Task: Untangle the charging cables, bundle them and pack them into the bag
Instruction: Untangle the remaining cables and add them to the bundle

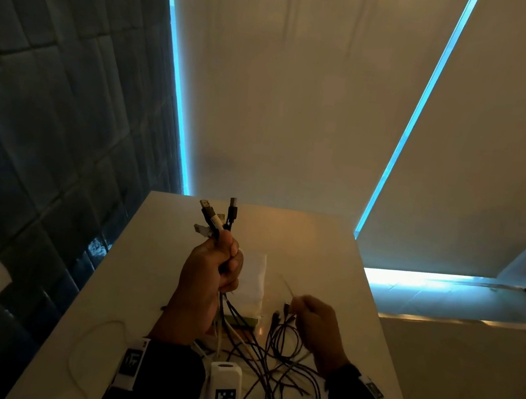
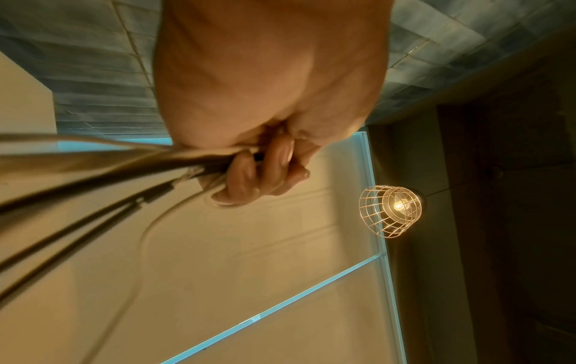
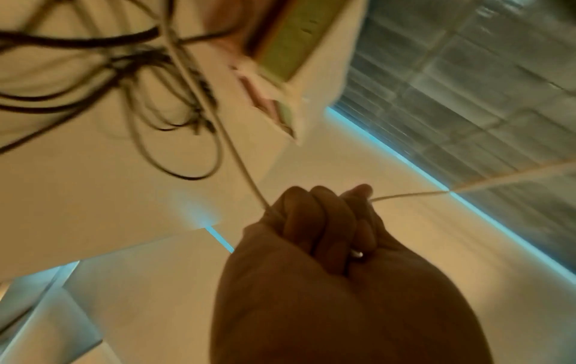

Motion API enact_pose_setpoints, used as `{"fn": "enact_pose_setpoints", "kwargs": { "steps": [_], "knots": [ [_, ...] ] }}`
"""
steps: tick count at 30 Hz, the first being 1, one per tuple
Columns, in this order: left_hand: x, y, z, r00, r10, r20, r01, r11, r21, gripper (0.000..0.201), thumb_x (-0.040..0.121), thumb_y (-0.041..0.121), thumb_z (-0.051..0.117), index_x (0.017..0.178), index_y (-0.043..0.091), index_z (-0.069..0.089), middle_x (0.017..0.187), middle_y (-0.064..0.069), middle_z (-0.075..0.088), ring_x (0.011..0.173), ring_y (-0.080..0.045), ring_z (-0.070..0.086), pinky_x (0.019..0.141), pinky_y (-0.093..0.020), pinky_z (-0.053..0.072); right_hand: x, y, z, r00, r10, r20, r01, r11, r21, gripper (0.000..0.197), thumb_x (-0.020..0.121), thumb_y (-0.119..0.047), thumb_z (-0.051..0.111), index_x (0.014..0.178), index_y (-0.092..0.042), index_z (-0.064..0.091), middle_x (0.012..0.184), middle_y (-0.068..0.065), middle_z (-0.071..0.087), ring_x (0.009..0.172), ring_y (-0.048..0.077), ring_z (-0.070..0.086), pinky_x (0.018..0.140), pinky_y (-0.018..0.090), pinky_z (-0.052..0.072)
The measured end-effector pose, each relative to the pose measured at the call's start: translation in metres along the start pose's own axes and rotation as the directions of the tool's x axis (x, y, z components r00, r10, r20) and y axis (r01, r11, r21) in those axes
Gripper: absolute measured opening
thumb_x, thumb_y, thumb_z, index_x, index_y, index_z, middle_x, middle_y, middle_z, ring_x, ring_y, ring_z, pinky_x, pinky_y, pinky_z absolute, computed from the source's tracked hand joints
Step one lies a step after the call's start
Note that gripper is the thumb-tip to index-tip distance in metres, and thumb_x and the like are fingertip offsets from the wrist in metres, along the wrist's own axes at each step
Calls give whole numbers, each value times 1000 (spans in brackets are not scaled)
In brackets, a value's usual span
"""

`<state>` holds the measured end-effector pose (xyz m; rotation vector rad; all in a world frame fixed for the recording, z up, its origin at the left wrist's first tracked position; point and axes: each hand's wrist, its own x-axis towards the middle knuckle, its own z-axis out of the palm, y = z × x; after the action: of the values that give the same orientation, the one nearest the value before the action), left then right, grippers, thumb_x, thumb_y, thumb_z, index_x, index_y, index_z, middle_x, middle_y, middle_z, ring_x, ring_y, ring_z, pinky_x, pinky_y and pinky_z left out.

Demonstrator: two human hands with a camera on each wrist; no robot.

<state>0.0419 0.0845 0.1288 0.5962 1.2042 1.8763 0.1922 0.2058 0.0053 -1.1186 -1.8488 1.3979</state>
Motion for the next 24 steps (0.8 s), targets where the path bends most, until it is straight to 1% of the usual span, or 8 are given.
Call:
{"fn": "enact_pose_setpoints", "kwargs": {
  "steps": [2,5,8,10,15,17,20,24],
  "knots": [
    [0,-4,1,999,-21,-38,22,999,27,37,102,24,32,69,11,42,52,2,42,38,-6,24,41,-21,18,-6,-37,-4,998,-47,32,39,978,205,30,97,-14,50,71,-4,60,45,-4,36,41,9,30,41,21,25],
    [0,-7,5,994,-50,-96,54,997,48,36,102,25,34,71,11,44,59,-3,52,43,-11,37,41,-20,27,-19,-82,-6,974,-189,126,142,939,314,27,97,-15,50,76,-1,58,50,-2,31,43,10,25,42,22,22],
    [0,-7,8,990,-77,-121,85,995,56,32,102,24,36,75,10,47,71,-9,65,52,-15,52,50,-24,36,-32,-105,-4,930,-292,223,216,926,311,27,98,-13,50,72,-7,59,48,-7,34,43,8,27,43,21,24],
    [0,-7,8,991,-84,-107,88,996,33,30,101,24,36,79,8,48,79,-12,69,55,-16,58,53,-26,39,-38,-109,-1,895,-329,303,246,928,281,27,98,-11,49,73,-6,60,48,-10,37,44,5,31,45,18,28],
    [-2,-2,7,993,-115,-22,105,958,-267,35,101,27,34,75,10,50,73,-7,69,73,-22,70,69,-35,53,-42,-97,2,850,-279,447,236,960,152,26,97,-5,50,73,-3,60,46,-14,47,42,-1,38,48,11,31],
    [-3,1,5,994,-107,-4,99,930,-353,36,101,28,34,73,11,48,72,-6,67,70,-21,69,70,-34,53,-41,-89,1,844,-233,483,183,972,150,25,97,-4,49,74,-2,59,44,-15,48,41,-2,38,47,11,31],
    [-3,2,2,998,-67,4,64,922,-383,35,99,30,37,70,12,47,74,-7,65,56,-14,59,59,-25,51,-40,-77,-2,853,-186,488,119,979,165,26,98,-4,46,74,-1,56,42,-14,45,39,-2,34,45,11,28],
    [-4,0,7,999,9,42,5,949,-314,34,97,28,34,69,13,42,59,0,48,41,-8,31,44,-21,30,-33,-55,0,886,-140,442,66,982,179,31,99,-9,48,69,-9,57,44,-11,40,40,5,28,42,17,25]
  ]
}}
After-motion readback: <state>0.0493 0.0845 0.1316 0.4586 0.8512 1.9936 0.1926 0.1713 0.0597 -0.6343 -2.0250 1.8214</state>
